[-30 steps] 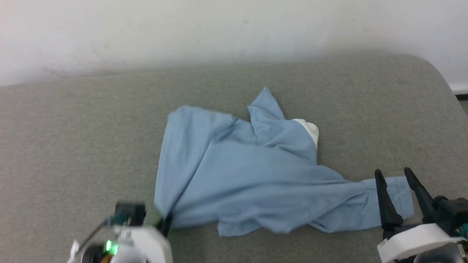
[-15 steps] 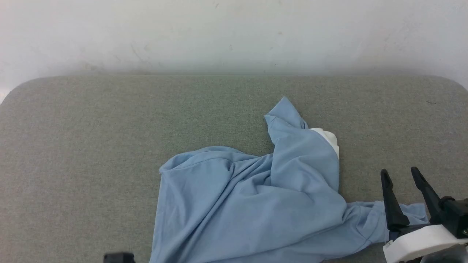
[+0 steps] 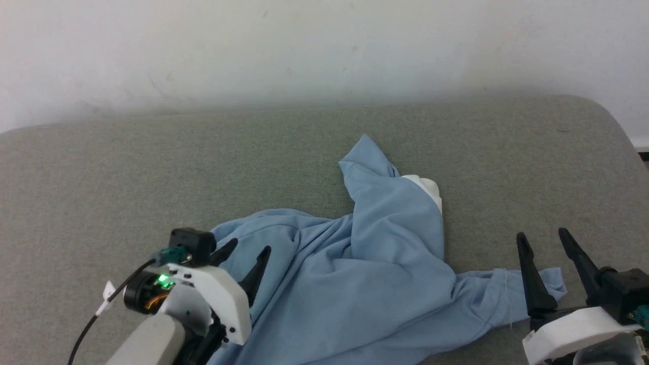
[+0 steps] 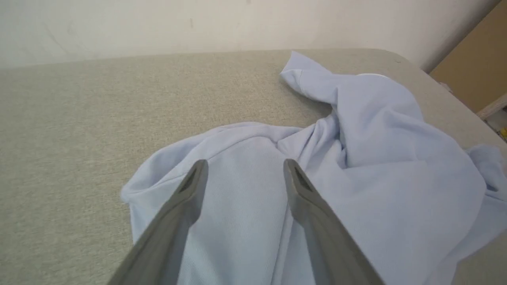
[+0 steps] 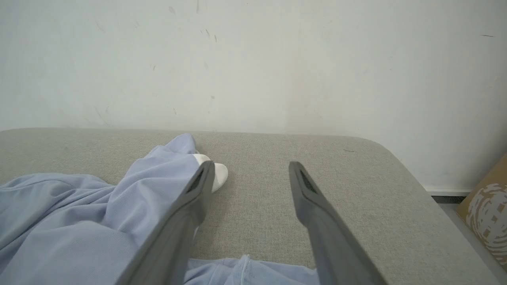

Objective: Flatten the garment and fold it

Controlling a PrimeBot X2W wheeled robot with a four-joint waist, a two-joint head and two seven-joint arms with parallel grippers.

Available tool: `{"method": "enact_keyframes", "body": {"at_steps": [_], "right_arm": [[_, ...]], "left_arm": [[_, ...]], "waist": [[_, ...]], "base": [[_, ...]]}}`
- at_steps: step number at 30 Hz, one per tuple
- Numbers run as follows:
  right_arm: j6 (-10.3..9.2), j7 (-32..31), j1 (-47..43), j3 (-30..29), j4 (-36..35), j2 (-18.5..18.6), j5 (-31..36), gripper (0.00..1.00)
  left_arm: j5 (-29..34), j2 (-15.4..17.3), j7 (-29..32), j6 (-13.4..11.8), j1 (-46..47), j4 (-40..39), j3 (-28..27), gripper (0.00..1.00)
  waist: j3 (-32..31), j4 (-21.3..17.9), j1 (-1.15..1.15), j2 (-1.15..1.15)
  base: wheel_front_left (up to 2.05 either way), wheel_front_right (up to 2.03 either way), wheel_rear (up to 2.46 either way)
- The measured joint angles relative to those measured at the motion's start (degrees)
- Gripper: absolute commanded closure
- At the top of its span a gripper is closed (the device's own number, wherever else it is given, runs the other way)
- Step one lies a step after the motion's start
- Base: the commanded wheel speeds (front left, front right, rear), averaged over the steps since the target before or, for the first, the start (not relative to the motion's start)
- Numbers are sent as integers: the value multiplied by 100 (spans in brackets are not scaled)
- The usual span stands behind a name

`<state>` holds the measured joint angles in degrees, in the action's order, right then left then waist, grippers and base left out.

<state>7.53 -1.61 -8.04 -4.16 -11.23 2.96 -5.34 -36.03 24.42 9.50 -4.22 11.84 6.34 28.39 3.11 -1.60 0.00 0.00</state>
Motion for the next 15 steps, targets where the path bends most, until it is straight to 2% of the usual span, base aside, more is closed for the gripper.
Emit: {"method": "enact_keyframes", "body": {"at_steps": [5,11,15], "right_arm": [[0,-10,109,49,3,1,-34,0],[0,92,224,69,123,1,-138,0],[0,177,287,99,242,1,-178,0]], "left_arm": [[35,-315,181,571,850,1133,335,0],[229,-571,105,779,1750,2492,525,0],[224,-643,682,904,2169,3329,679,0]], "waist": [[146,-221,0,0],[409,-498,1,0],[569,-679,1,0]], "base": [[0,0,0],[0,0,0],[0,0,0]]}}
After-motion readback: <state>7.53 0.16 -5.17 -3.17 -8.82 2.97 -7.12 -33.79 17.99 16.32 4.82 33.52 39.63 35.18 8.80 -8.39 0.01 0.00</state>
